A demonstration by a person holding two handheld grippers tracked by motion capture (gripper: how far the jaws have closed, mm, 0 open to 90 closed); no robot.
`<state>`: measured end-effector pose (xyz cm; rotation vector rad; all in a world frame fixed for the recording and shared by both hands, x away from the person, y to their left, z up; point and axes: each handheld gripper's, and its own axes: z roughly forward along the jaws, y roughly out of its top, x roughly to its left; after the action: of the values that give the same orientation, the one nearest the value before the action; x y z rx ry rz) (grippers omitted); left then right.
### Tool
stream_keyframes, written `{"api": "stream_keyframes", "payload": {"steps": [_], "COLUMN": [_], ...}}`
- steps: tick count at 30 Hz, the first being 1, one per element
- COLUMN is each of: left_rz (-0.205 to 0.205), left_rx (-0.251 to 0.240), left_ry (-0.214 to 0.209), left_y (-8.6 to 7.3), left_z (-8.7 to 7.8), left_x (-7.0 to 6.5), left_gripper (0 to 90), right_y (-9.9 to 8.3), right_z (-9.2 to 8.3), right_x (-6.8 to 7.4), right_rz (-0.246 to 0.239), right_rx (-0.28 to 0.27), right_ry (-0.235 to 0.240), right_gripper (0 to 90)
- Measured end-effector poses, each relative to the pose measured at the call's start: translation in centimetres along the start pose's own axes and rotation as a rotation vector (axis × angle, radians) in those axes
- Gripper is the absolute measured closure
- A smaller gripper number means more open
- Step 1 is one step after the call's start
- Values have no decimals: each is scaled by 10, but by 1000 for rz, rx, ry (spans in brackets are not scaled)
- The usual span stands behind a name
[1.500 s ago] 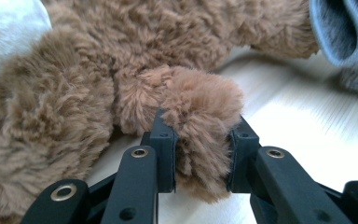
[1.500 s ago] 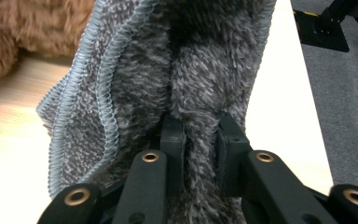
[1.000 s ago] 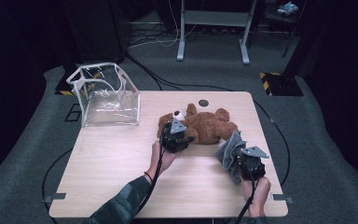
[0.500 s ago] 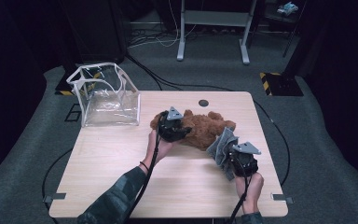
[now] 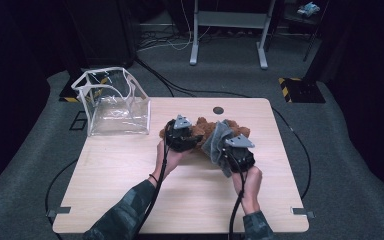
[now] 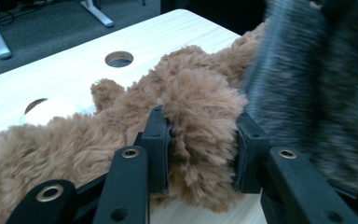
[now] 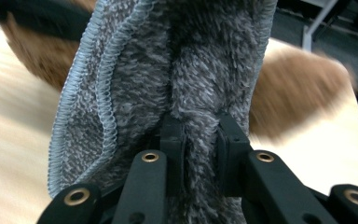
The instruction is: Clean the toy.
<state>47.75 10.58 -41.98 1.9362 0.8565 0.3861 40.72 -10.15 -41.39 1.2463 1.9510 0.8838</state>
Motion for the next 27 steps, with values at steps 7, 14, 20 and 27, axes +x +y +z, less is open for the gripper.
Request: {"api": "stream_keyframes", "payload": {"steps": [7, 14, 20, 27], "left_rz": [-20, -35, -59, -68], "left_rx": [10, 32, 32, 33], "left_ry": [-18, -12, -17, -24], "left_y": [-1, -1, -1, -1], "left_z": [-1, -2, -4, -3], "left_x": [6, 9, 13, 13], "left_gripper": [647, 692, 694, 695], "right_y": [37, 34, 37, 56], "right_z": [31, 64, 48, 25], "right_x": [25, 24, 16, 29], "right_rz": [-62, -34, -4, -45], "right_rx": [-3, 86, 59, -28], "right_ry": [57, 28, 39, 139], "right_gripper": [763, 767, 766, 765]}}
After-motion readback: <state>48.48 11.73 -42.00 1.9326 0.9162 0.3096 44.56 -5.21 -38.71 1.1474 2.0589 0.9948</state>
